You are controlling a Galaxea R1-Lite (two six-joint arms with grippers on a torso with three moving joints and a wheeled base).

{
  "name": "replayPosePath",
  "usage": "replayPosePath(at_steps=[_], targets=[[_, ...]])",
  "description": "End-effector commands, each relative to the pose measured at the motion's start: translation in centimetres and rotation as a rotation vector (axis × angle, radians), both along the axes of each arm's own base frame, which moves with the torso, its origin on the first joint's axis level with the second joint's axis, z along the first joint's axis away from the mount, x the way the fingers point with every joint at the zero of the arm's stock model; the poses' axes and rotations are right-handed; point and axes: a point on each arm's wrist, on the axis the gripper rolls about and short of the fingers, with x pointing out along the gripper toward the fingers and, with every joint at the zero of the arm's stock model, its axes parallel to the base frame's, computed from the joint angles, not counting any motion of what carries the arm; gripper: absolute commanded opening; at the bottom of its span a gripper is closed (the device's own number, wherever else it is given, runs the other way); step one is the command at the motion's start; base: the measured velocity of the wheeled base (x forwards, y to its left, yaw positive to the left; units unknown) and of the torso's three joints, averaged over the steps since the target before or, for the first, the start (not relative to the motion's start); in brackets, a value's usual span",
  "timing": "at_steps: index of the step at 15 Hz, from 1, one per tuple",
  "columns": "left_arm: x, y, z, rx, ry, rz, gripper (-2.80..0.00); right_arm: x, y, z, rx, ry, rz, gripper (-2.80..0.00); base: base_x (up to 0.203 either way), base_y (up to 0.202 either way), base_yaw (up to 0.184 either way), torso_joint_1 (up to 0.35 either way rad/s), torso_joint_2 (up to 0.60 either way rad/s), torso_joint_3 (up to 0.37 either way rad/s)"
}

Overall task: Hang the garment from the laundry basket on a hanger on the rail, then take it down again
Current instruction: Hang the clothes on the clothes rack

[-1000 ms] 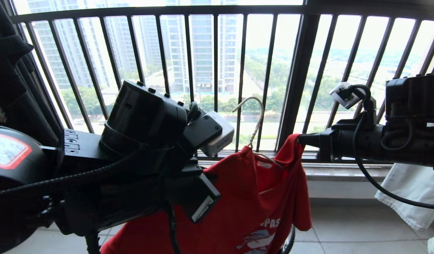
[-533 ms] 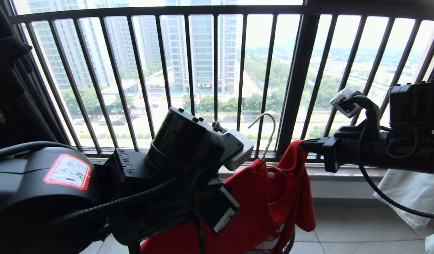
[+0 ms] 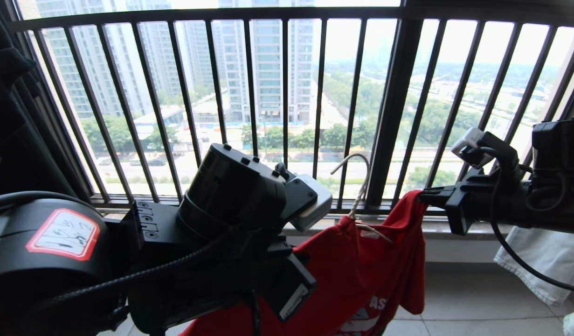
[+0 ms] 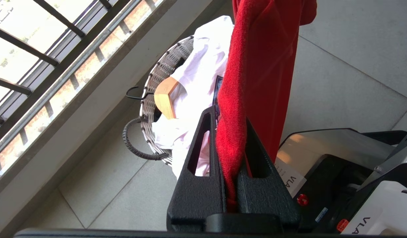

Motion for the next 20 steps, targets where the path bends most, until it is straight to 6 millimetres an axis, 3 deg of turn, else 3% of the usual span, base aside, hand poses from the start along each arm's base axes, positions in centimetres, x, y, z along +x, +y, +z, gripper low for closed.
replayPosePath(at_steps=[1,3,5,10,13,16,20], targets=[[-0.5,-0.1,0.2,-0.01,-0.001,-0.014,-2.8,-0.3,-0.3,0.3,0.005,-0.025,0.033,-2.8,0.0,0.0,0.0,0.0,0.0,0.0],[-0.7,0.4,0.9,-0.039,-0.007,0.0,-2.8,-0.2,-0.1,0.8,0.02,-0.072,0.099,-2.8,0.0,0.0,0.0,0.0,0.0,0.0],[0.3,1.8,1.3,-0.053,-0.014,0.062,-2.8,1.0,0.8,1.9,0.004,-0.136,0.18,-2.8,0.0,0.0,0.0,0.0,0.0,0.0],[1.2,3.5,1.7,-0.08,-0.024,0.135,-2.8,2.3,4.7,3.4,-0.013,-0.223,0.329,-2.8,0.0,0.0,0.0,0.0,0.0,0.0],[1.0,4.0,1.1,-0.143,-0.033,0.153,-2.8,3.3,6.6,3.0,-0.018,-0.227,0.384,-2.8,0.0,0.0,0.0,0.0,0.0,0.0],[1.1,4.1,0.3,-0.179,-0.015,0.161,-2.8,4.3,7.4,3.6,-0.01,-0.249,0.403,-2.8,0.0,0.0,0.0,0.0,0.0,0.0],[2.0,3.9,-0.2,-0.211,0.048,0.171,-2.8,4.0,7.7,4.2,0.002,-0.265,0.429,-2.8,0.0,0.0,0.0,0.0,0.0,0.0]])
